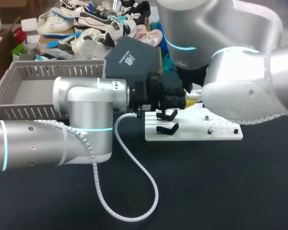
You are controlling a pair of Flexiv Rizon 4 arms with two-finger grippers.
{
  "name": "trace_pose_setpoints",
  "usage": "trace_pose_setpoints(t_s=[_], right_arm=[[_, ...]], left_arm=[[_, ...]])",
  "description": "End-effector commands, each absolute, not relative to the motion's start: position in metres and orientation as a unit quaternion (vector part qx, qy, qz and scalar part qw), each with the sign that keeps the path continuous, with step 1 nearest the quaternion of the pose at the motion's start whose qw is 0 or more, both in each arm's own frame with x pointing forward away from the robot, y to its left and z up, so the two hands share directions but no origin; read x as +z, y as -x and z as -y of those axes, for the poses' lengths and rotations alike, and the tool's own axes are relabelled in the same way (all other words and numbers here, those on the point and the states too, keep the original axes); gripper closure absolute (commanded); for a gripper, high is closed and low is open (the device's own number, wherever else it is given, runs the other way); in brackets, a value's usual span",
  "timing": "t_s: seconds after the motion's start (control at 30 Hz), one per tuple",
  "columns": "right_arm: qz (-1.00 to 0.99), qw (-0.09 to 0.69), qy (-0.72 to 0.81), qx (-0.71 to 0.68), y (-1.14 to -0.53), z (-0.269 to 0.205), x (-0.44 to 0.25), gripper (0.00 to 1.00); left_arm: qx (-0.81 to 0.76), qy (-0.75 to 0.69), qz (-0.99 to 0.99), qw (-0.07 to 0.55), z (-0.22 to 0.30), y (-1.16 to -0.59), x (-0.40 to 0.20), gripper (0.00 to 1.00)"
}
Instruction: Pick up each earbud case from the left stands, insert the matching earbuds, close the lid, and place the case in the box.
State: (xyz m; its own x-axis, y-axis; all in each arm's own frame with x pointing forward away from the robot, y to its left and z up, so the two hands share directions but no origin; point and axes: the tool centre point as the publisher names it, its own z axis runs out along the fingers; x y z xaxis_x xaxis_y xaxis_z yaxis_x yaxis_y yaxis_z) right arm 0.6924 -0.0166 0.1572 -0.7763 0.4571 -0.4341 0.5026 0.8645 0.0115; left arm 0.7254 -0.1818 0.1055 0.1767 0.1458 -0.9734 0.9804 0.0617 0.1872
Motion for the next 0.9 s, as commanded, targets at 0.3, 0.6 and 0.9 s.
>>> trace_pose_setpoints(t_s=[0.3, 0.6, 0.9], right_arm=[[-0.953, 0.276, -0.104, -0.065, -0.628, 0.03, 0.148, 0.56], [-0.953, 0.289, -0.091, -0.026, -0.622, 0.047, 0.104, 0.58], [-0.953, 0.281, -0.113, -0.002, -0.641, 0.057, 0.071, 0.6]], left_arm=[[-0.397, -0.558, -0.504, 0.527, 0.182, -0.726, 0.105, 1.0], [-0.397, -0.558, -0.504, 0.527, 0.182, -0.726, 0.105, 1.0], [-0.397, -0.558, -0.504, 0.527, 0.182, -0.726, 0.105, 1.0]])
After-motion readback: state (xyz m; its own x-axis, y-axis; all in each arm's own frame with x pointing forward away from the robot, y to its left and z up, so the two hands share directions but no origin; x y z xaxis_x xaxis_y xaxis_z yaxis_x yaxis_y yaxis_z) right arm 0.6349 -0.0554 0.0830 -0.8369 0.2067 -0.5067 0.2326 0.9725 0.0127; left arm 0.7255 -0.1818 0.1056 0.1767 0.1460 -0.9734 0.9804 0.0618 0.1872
